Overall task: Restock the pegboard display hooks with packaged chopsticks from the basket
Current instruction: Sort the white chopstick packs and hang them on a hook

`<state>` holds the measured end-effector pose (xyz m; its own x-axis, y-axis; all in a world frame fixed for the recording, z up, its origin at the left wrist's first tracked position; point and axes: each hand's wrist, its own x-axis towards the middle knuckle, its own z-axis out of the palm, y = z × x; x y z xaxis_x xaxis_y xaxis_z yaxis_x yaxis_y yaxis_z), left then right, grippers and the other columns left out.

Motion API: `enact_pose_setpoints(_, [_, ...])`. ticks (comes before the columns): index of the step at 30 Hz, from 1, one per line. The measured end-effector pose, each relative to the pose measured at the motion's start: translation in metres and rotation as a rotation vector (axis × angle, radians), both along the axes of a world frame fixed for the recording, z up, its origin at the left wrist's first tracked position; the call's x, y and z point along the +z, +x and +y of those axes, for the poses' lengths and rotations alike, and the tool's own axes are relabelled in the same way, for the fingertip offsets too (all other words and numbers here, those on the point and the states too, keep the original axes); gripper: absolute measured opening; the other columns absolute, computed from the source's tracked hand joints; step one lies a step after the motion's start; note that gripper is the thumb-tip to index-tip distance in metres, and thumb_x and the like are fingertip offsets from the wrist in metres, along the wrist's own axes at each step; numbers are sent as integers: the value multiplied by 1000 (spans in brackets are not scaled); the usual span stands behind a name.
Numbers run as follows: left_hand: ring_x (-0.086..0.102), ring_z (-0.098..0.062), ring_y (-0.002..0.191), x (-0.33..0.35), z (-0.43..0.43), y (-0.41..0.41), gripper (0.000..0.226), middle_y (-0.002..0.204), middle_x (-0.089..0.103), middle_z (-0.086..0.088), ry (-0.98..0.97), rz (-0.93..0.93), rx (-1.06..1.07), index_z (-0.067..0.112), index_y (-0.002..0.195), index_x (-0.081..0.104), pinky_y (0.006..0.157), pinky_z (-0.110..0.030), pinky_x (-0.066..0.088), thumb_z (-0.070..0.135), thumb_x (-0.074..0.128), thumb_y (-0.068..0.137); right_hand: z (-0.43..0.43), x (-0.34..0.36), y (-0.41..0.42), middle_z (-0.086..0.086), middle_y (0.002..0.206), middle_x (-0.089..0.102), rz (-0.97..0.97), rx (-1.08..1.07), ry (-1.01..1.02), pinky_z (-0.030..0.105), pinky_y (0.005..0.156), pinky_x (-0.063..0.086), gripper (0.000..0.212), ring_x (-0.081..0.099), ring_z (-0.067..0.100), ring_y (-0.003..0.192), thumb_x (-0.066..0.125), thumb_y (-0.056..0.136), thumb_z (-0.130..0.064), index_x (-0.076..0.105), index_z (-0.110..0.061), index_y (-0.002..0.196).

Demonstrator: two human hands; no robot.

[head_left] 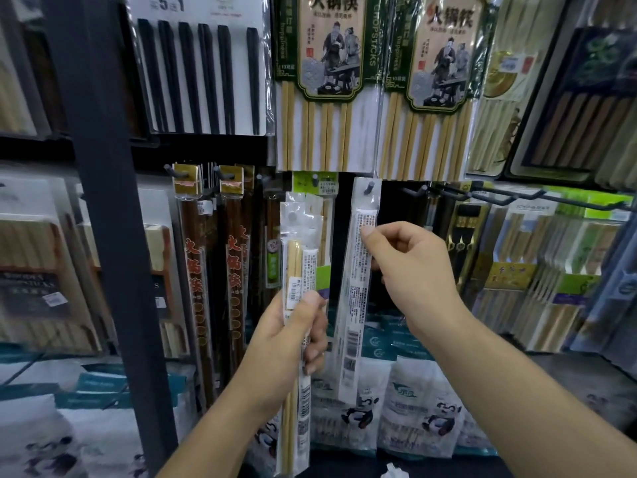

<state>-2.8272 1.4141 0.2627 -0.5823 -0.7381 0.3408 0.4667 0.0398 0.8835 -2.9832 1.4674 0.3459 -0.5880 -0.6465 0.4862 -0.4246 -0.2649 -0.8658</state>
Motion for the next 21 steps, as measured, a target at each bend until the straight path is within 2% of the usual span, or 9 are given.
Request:
enact_pose_setpoints(3, [41,-13,51,0,1,0,23,69,50,-2,48,27,-42,16,95,65,43,-25,37,37,56,93,2,-5,-1,-1,78,68,4,-54,-25,13,62,50,16,57,-3,64,74,92,-35,70,-20,87])
enact_pose_setpoints(6, [48,-16,55,1,3,-2,28,74,57,-5,-9,21,20,8,105,61,45,-29,43,34,57,93,8,-10,4,-4,74,62,24,-75,-67,10,59,46,17,54,-4,62,74,92,-33,66,-19,87])
enact_pose_setpoints(8, [56,-19,59,2,4,-3,33,79,63,-6,-61,30,45,4,111,62,47,-32,50,33,58,95,14,-12,11,1,76,64,49,26,-58,11,62,48,13,55,-1,64,73,92,-33,68,-22,87])
enact_pose_setpoints(10, [63,-21,61,3,7,-3,31,80,67,-7,-103,39,41,11,113,67,51,-34,56,35,59,95,18,-12,20,-1,84,68,88,147,-1,12,63,50,9,61,4,69,72,93,-31,71,-24,89])
enact_pose_setpoints(12, [67,-24,64,5,10,-2,30,80,70,-8,-122,37,21,20,114,70,57,-36,60,39,62,93,20,-10,27,-1,78,69,100,243,56,13,57,50,9,62,5,61,71,94,-27,72,-20,89])
enact_pose_setpoints(15, [70,-25,73,5,11,-2,33,87,71,-9,-92,45,-1,25,117,71,63,-40,62,42,65,90,22,-9,31,-1,63,65,39,315,81,22,45,51,15,58,18,47,68,97,-23,70,-12,86])
enact_pose_setpoints(17, [73,-27,78,5,10,-1,34,92,74,-10,-82,42,-4,27,119,71,66,-42,63,43,66,89,22,-8,31,6,66,64,36,296,76,28,43,52,16,57,21,48,69,97,-23,70,-14,84])
enact_pose_setpoints(19, [76,-29,87,4,9,0,35,101,77,-12,-70,54,-1,28,120,71,70,-40,64,44,66,89,20,-8,29,11,72,66,52,249,54,32,49,55,15,60,19,54,69,96,-25,71,-18,83])
enact_pose_setpoints(21, [75,-24,103,3,7,0,34,113,77,-6,-80,42,57,31,117,73,79,-33,63,48,64,89,16,-6,25,10,76,68,84,171,17,30,59,56,14,62,16,62,69,96,-28,71,-20,84])
